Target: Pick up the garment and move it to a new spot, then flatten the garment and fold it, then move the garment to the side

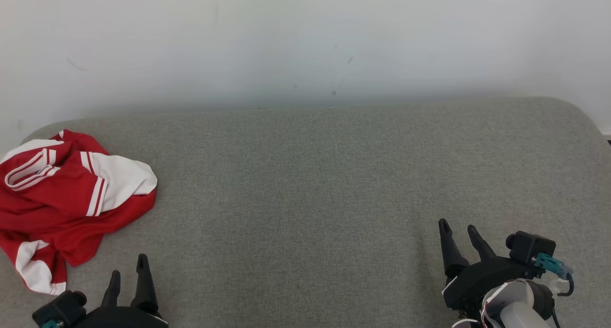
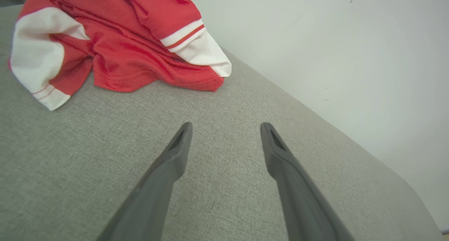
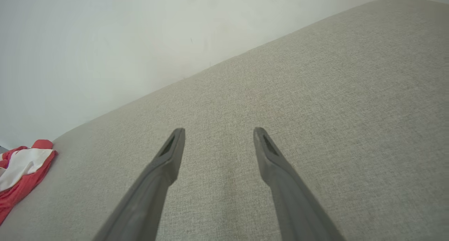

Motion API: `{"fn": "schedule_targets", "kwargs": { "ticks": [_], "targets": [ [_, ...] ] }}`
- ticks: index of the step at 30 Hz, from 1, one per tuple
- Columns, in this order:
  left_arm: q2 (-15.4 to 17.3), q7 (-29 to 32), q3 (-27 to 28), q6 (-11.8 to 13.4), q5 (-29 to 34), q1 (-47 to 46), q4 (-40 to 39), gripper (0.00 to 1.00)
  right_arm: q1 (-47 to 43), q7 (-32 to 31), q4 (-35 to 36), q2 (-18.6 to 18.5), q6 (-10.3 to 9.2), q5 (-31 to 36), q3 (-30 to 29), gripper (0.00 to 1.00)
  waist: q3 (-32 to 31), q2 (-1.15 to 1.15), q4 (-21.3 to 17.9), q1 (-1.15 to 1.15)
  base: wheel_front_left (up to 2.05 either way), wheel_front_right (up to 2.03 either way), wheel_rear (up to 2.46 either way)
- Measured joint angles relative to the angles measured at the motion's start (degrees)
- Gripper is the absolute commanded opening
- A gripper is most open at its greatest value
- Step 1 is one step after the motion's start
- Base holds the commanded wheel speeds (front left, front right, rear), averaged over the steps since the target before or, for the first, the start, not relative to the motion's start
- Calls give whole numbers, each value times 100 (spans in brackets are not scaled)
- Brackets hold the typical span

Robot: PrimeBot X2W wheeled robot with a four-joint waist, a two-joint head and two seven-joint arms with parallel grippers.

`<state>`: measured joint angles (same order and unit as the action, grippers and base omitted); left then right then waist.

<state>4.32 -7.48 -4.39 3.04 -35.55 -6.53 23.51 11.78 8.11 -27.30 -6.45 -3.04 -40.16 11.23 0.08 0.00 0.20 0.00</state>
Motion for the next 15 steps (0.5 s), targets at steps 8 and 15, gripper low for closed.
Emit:
{"fn": "schedule_targets", "kwargs": {
  "ticks": [8, 15],
  "targets": [
    [-15, -124, -52, 107, 680, -44, 22, 100, 82, 157, -183, -30, -108, 632, 142, 100, 0, 0, 5, 0, 0, 0, 0],
    [-14, -185, -82, 205, 1314, -104, 83, 100, 266, 307, -310, -75, -205, 1131, 278, 100, 3, 0, 6, 0, 0, 0, 0]
  ]
}}
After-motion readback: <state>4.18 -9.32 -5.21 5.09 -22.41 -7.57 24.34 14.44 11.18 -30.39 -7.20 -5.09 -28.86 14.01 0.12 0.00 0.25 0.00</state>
